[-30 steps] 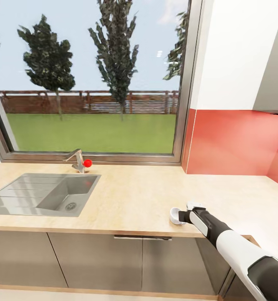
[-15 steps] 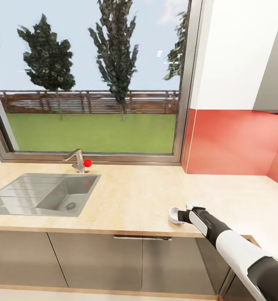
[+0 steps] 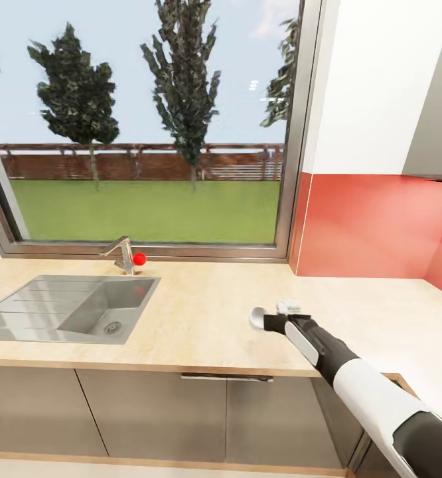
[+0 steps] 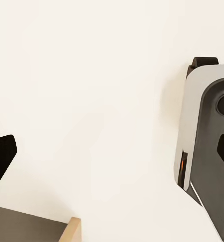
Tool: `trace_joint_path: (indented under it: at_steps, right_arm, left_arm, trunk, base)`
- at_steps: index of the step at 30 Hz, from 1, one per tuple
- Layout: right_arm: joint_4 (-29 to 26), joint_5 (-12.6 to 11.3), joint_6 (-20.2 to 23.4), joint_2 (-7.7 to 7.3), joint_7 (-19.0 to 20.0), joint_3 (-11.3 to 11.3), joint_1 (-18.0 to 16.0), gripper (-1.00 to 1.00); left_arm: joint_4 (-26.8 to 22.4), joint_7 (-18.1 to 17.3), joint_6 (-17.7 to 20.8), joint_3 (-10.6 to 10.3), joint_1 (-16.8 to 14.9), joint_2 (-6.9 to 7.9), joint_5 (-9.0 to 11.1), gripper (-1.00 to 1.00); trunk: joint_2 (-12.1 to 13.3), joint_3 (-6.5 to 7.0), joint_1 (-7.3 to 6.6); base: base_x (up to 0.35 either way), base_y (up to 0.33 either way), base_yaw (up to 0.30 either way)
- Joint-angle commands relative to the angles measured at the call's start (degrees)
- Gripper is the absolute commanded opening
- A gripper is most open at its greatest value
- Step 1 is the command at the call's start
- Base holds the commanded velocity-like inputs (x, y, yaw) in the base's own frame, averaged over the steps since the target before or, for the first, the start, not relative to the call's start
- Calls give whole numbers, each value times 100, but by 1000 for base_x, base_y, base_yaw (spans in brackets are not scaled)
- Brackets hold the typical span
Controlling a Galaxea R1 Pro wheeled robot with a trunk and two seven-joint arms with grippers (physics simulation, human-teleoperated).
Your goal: Set up a coffee station on the kitchen countertop: keep the coffee maker on the countertop, move the bottle of coffee from the kitchen shelf to the counter next to the coffee maker, place a paper coffee filter on top of the coffee maker, put the saucer next to the coffee maker with the coffee cup on the saucer, and place the electric kettle next to the coffee maker.
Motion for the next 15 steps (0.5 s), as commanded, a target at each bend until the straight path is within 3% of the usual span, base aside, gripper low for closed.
trace_joint_path:
  at_steps: [1,4,8,15]
  right_arm:
    - [-76,-41,9,-10,-45,40,-3,-100]
    - [-353,18,59,-5,-47,41,-3,-100]
    - [-991,38,496,-6,-54,32,-3,-100]
    - [-1489,39,610,-46,-55,42,-3,-100]
  left_arm:
    - [6,7,11,-49,-4,-2,57,100]
    - [6,7,9,-49,-3,-2,57,100]
    - [-20,9,5,-47,-4,-2,57,100]
    - [-57,15,5,-27,-5,-84,54,100]
  trunk:
    - [-4,-3,2]
    - [-4,-3,2]
    - [-4,-3,2]
    - [-4,-3,2]
  base:
    - [0,0,0]
    - [0,0,0]
    - [0,0,0]
    - [0,0,0]
